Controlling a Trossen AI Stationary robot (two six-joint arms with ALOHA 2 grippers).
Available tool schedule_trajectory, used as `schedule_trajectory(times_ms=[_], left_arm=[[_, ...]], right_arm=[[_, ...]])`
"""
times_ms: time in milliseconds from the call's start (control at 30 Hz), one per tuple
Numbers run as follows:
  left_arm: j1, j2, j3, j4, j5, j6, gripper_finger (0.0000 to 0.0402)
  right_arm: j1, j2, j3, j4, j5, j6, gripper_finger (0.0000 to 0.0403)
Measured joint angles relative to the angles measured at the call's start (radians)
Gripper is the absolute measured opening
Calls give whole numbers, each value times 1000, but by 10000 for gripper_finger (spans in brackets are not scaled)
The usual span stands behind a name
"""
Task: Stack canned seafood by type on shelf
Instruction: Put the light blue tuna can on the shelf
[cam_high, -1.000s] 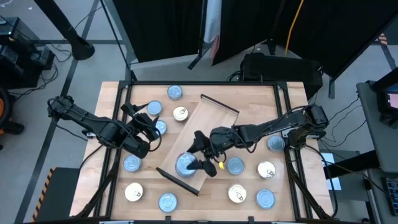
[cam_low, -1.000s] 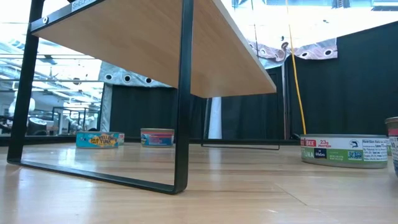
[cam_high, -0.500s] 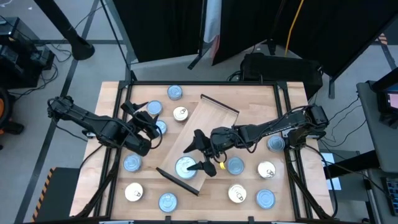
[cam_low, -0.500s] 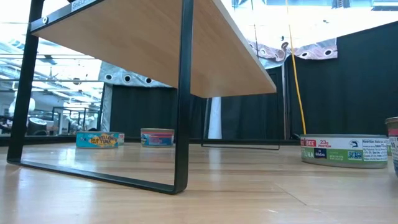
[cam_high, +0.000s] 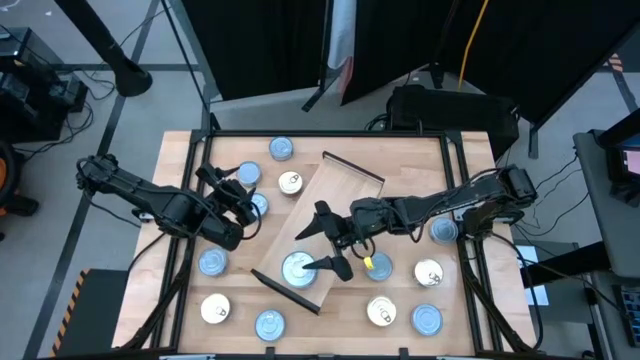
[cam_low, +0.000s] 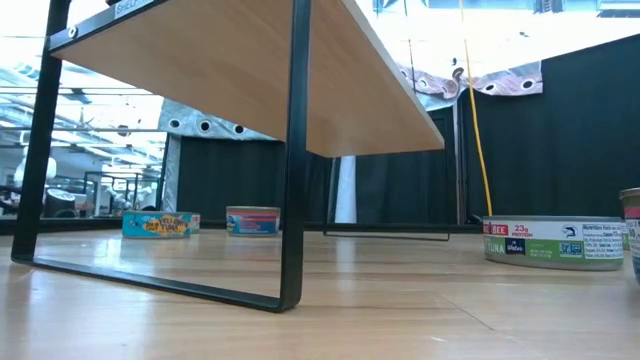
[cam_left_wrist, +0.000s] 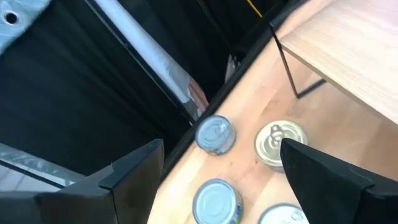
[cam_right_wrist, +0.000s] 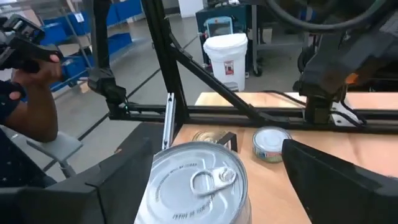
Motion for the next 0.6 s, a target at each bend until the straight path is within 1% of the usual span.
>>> schedule_trajectory(times_ms=[67,133,167,233,367,433,533,567,600], left_arm=[[12,-1,0,-1,22,-23,310],[37,-8,-1,-2,67,-37,293],[56,-15,-1,-2,117,-39,282],[101,-27,-1,2,222,7,251],[216,-58,-1,19,370,155,167],[279,-71,-3,44,431,219,116],[374,-83,-42,124,530,321,36],[407,-85,-62,157,577,354,19],[444,-86,-81,182,629,385,11]], right_arm=[[1,-33,0,-58,0,0,335],[6,-75,0,-160,0,0,324],[8,-94,0,-202,3,0,318],[16,-140,0,-290,33,0,307],[34,-249,0,-428,164,-20,285],[46,-299,0,-506,242,-37,273],[72,-359,0,-638,376,-44,255],[82,-374,0,-672,420,-43,248],[92,-386,0,-698,454,-37,242]])
